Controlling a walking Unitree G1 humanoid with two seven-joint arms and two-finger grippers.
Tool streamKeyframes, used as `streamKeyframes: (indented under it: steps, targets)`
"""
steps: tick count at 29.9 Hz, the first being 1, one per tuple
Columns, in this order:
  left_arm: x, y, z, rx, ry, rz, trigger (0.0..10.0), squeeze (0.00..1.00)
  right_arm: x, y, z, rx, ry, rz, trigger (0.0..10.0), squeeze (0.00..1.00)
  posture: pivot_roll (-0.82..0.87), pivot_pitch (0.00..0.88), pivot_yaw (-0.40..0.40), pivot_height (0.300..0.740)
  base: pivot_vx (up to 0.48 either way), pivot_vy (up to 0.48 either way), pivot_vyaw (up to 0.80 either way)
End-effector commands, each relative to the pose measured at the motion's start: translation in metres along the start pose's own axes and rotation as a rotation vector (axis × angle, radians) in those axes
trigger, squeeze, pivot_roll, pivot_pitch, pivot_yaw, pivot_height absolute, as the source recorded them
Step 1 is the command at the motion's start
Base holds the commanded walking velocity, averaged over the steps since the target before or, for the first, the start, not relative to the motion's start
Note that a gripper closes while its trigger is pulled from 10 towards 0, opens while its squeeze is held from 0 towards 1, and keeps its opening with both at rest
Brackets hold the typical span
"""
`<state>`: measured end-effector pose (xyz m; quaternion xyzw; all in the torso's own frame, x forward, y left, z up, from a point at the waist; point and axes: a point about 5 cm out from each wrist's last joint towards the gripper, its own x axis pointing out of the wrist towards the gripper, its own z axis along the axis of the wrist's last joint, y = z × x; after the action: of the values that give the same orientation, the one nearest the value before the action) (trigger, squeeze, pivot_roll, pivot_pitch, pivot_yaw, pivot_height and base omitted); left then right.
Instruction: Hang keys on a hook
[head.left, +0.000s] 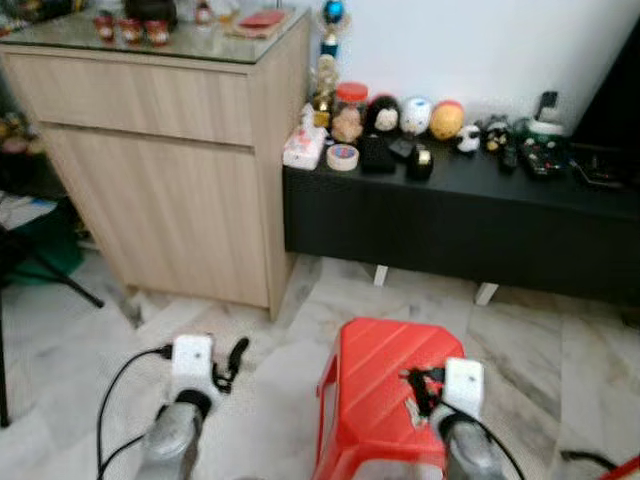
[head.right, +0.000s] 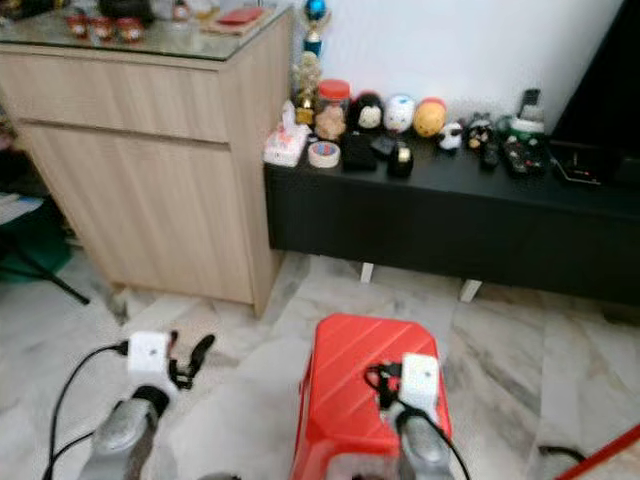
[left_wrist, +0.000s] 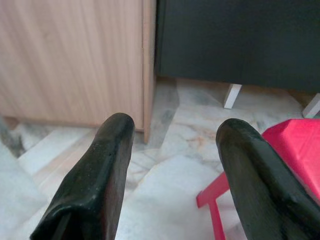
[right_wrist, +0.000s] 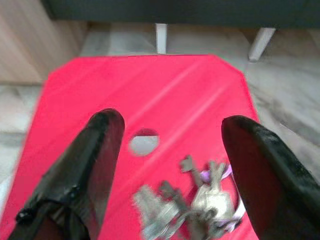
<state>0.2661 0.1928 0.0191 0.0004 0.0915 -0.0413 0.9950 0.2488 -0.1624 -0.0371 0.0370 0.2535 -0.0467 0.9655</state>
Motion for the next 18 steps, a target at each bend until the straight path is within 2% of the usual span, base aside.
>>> streamKeyframes:
  steps: [1,10,18]
  targets:
    - [0.004,-0.01,0.002,-0.012,-0.009,-0.024,10.0,0.0,0.0,-0.011,0.001,-0.008,-0.001,-0.031,10.0,0.0,0.02,0.004,-0.049,0.646,0.296,0.0,0.0]
    - [0.004,-0.009,0.003,-0.008,-0.01,-0.021,10.0,0.0,0.0,-0.013,-0.001,-0.033,0.014,-0.057,10.0,0.0,0.02,0.005,-0.05,0.646,0.0,0.0,0.0]
    - [0.003,-0.011,0.0,-0.008,0.004,-0.028,10.0,0.0,-0.004,-0.015,-0.015,-0.104,0.109,-0.071,10.0,0.0,0.02,0.007,-0.05,0.646,0.0,0.0,0.0]
